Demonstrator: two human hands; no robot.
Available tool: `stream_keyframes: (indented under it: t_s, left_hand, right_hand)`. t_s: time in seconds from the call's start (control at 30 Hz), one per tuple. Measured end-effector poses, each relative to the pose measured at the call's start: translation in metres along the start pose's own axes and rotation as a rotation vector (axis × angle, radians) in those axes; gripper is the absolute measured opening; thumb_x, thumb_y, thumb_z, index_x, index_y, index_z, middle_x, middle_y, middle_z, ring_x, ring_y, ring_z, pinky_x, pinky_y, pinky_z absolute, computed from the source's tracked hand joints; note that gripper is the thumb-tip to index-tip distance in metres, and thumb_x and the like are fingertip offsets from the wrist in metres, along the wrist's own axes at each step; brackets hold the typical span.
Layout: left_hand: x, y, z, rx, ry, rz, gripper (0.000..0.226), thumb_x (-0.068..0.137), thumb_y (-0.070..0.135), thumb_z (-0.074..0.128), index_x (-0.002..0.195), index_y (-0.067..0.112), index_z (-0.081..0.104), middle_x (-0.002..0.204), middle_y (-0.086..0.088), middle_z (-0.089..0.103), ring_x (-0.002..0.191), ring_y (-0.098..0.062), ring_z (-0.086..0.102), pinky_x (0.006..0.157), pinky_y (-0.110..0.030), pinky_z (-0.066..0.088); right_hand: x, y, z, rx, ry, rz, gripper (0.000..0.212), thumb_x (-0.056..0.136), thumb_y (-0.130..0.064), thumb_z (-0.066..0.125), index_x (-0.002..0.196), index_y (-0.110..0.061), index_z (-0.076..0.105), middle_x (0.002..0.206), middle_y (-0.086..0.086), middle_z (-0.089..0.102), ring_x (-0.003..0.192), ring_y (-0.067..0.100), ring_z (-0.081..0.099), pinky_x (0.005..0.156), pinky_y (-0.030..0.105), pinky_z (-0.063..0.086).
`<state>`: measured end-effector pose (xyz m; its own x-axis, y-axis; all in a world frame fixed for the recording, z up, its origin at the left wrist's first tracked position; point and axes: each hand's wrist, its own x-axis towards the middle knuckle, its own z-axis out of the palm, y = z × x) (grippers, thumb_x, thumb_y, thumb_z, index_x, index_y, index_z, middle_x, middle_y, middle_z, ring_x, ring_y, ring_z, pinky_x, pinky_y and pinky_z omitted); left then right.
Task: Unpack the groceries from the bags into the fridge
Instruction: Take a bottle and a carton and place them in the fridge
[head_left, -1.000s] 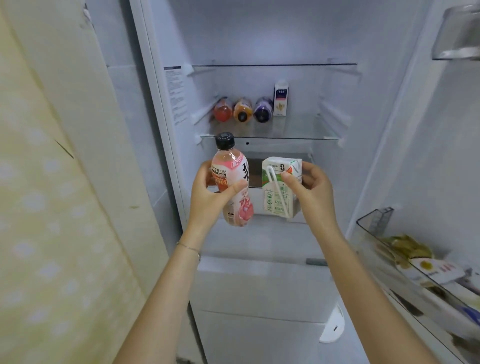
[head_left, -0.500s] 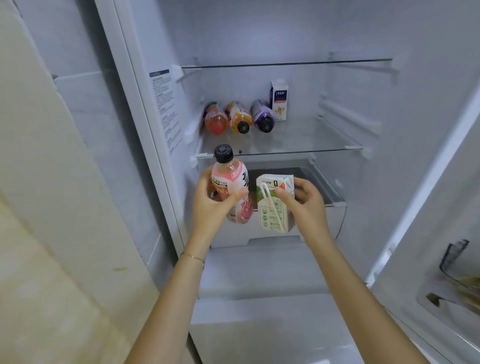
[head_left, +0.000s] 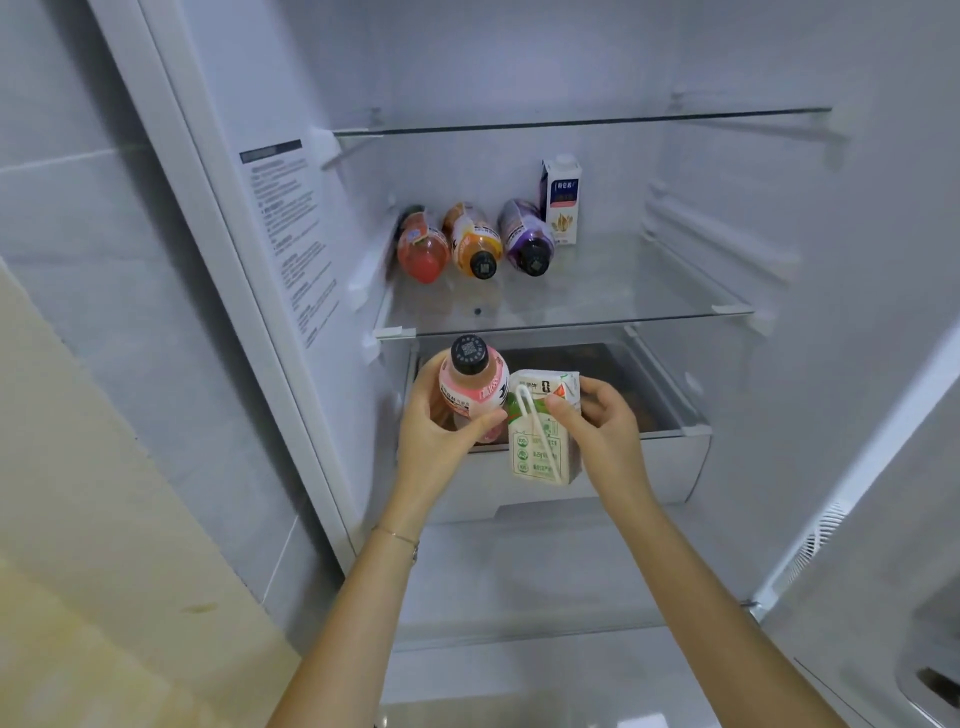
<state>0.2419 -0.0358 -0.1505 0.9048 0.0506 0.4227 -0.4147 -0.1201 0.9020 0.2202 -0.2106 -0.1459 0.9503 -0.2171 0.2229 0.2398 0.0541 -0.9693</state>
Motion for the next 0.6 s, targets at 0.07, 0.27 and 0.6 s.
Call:
stream_keyframes:
  t_s: [0.07, 0.27, 0.6]
  left_hand:
    - [0.003, -0.005, 0.003, -0.009, -0.001, -0.002, 0.068, 0.07, 0.009, 0.085, 0.128, 0.024, 0.052, 0.125, 0.001, 0.062, 0.119, -0.022, 0.058, 0.101, -0.049, 0.049]
    - [0.008, -0.013, 0.008, -0.007, -0.019, -0.005, 0.071, 0.07, 0.002, 0.083, 0.13, 0.023, 0.049, 0.127, 0.003, 0.06, 0.12, -0.016, 0.056, 0.101, -0.039, 0.05]
    - [0.016, -0.016, 0.017, -0.023, 0.0, -0.036, 0.069, 0.077, 0.004, 0.078, 0.134, 0.025, 0.045, 0.13, 0.001, 0.058, 0.122, -0.015, 0.055, 0.104, -0.037, 0.047]
  right_hand:
    - [0.004, 0.004, 0.0, 0.016, 0.005, 0.01, 0.03, 0.086, -0.014, 0.07, 0.113, -0.013, 0.058, 0.103, 0.003, 0.072, 0.09, 0.011, 0.071, 0.068, 0.019, 0.055]
    - [0.012, 0.016, -0.001, 0.028, -0.015, 0.065, 0.031, 0.086, -0.016, 0.069, 0.114, -0.014, 0.057, 0.108, 0.005, 0.071, 0.093, 0.013, 0.071, 0.071, 0.021, 0.057]
    - [0.017, 0.02, 0.004, 0.068, -0.013, 0.085, 0.031, 0.086, -0.016, 0.069, 0.114, -0.014, 0.056, 0.107, 0.003, 0.071, 0.091, 0.009, 0.071, 0.067, 0.018, 0.055]
